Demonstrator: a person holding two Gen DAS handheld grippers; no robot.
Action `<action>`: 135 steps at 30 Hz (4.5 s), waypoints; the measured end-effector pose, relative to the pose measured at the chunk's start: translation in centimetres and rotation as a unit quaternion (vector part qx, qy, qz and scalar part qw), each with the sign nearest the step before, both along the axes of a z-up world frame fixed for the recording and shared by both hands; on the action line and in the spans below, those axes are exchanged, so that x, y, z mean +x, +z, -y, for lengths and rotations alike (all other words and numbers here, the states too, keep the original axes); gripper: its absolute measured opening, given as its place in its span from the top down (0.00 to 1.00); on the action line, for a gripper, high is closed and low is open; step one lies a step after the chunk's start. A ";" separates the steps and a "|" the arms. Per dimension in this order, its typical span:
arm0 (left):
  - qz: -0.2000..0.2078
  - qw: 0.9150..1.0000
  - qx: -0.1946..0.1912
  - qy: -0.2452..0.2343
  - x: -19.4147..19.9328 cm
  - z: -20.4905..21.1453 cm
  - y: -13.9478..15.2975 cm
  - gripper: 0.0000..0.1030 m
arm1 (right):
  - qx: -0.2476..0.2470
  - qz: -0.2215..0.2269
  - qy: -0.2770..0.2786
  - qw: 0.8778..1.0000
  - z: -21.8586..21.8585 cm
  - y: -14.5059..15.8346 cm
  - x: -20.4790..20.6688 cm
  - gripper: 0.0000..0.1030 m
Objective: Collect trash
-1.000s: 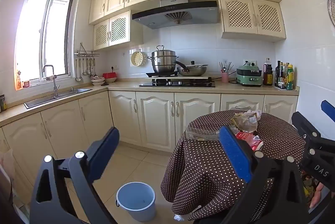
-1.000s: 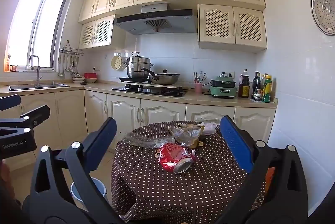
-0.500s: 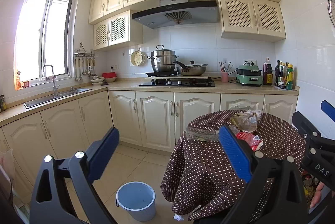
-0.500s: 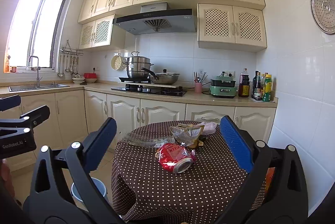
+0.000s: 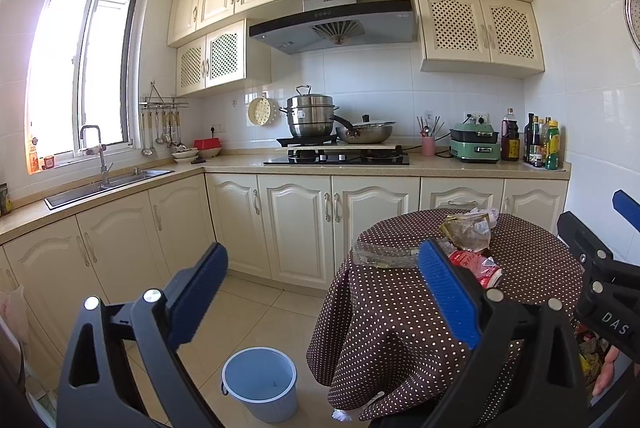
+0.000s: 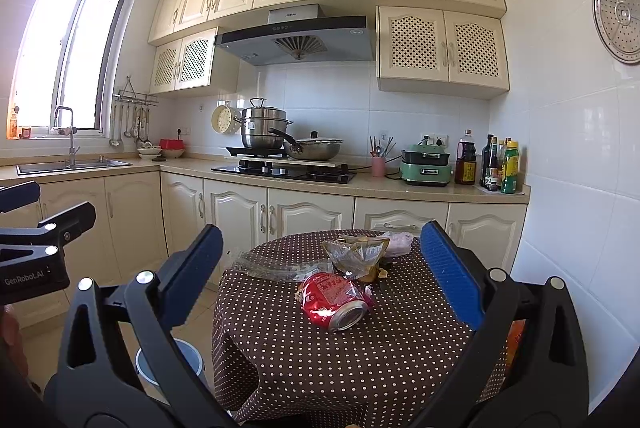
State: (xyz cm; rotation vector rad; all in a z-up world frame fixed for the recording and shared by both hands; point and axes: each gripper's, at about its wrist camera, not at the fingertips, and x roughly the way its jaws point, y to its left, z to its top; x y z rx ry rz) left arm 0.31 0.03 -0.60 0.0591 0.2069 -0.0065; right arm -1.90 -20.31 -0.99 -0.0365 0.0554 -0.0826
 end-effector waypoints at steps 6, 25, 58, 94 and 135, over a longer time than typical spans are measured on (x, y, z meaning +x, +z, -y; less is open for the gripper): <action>-0.001 1.000 0.001 0.000 0.0 0.3 0.0 0.08 | 0.000 -0.002 0.000 1.000 0.1 -0.1 0.1 0.06; -0.007 1.000 0.001 0.000 0.1 0.2 -0.6 0.08 | 0.000 -0.010 -0.002 1.000 0.3 -0.7 0.5 0.06; -0.085 0.996 0.015 -0.021 5.0 1.9 -3.3 0.08 | 0.029 -0.087 -0.034 0.995 3.5 -4.8 5.0 0.06; -0.325 0.912 -0.156 -0.197 28.1 16.7 -15.6 0.09 | 0.064 -0.307 -0.084 0.946 13.0 -12.7 23.1 0.06; -0.148 0.982 -0.110 -0.042 26.7 -1.2 -7.6 0.57 | -0.043 -0.166 0.040 0.984 -0.2 -3.6 29.4 0.94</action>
